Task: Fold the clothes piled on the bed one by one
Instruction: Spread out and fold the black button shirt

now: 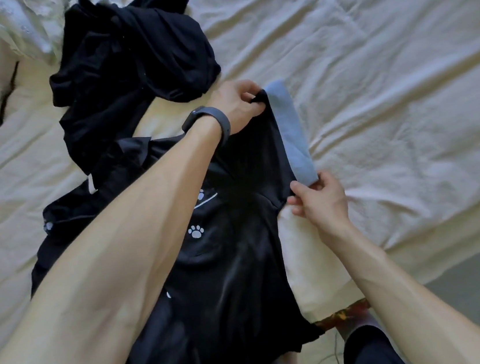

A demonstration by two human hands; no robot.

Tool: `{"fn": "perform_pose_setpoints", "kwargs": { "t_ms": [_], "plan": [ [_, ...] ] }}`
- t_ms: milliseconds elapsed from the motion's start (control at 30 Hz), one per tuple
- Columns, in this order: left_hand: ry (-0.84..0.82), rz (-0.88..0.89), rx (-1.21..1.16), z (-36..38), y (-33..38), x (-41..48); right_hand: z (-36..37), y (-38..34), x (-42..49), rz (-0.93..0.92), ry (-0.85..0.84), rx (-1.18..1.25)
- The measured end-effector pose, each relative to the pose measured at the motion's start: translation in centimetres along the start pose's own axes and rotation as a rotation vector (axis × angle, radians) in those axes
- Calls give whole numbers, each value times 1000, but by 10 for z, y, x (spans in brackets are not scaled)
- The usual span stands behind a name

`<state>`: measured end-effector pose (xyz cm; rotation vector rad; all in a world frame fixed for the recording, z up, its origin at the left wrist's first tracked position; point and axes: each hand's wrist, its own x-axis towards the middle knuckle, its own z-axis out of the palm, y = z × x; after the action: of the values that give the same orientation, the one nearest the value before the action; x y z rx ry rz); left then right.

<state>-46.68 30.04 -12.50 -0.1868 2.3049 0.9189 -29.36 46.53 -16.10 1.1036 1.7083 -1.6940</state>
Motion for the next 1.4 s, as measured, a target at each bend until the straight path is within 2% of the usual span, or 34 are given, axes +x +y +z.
{"fn": "perform_pose_setpoints", "kwargs": {
  "t_ms": [67, 133, 200, 267, 333, 367, 433, 467, 533, 600, 667, 767, 900, 967, 1100, 1167, 1267, 1333, 1400],
  "plan": [
    [-8, -4, 0, -6, 10, -6, 2, -4, -2, -1, 23, 41],
    [17, 29, -55, -19, 16, -23, 10, -8, -16, -82, 53, 73],
    [56, 101, -125, -38, 10, -62, 27, -5, -44, -222, 82, 31],
    [146, 159, -97, -54, -15, -117, 46, 10, -78, -406, 111, -75],
    [206, 95, -21, -63, -61, -173, 63, 38, -110, -567, 25, -218],
    [179, 3, 46, -65, -88, -197, 69, 53, -125, -573, -84, -268],
    [7, -198, 207, -64, -139, -232, 77, 81, -149, -463, -275, -342],
    [-52, -271, 252, -63, -160, -241, 77, 93, -156, -399, -277, -361],
    [27, -321, 202, -62, -183, -241, 76, 105, -161, -234, -159, -335],
    [202, -309, 64, -62, -185, -220, 79, 103, -155, 11, -75, -179],
    [276, -281, -18, -60, -176, -189, 86, 95, -144, 200, -46, 50],
    [241, -329, -75, -58, -159, -140, 102, 75, -125, 360, -17, 278],
    [89, -362, 113, -59, -147, -95, 117, 59, -105, 596, -39, 575],
    [42, -350, 148, -62, -142, -81, 115, 58, -97, 638, -10, 671],
    [94, -333, -325, -55, -134, -61, 99, 63, -89, 613, 15, 829],
    [70, -287, -249, -45, -130, -53, 90, 63, -87, 592, 10, 835],
    [40, -244, 1, -34, -126, -51, 83, 61, -86, 581, -1, 603],
    [121, -242, -30, -36, -127, -62, 78, 54, -88, 538, 31, 332],
    [280, -191, -71, -46, -137, -80, 74, 42, -92, 424, 85, 94]
  ]
}}
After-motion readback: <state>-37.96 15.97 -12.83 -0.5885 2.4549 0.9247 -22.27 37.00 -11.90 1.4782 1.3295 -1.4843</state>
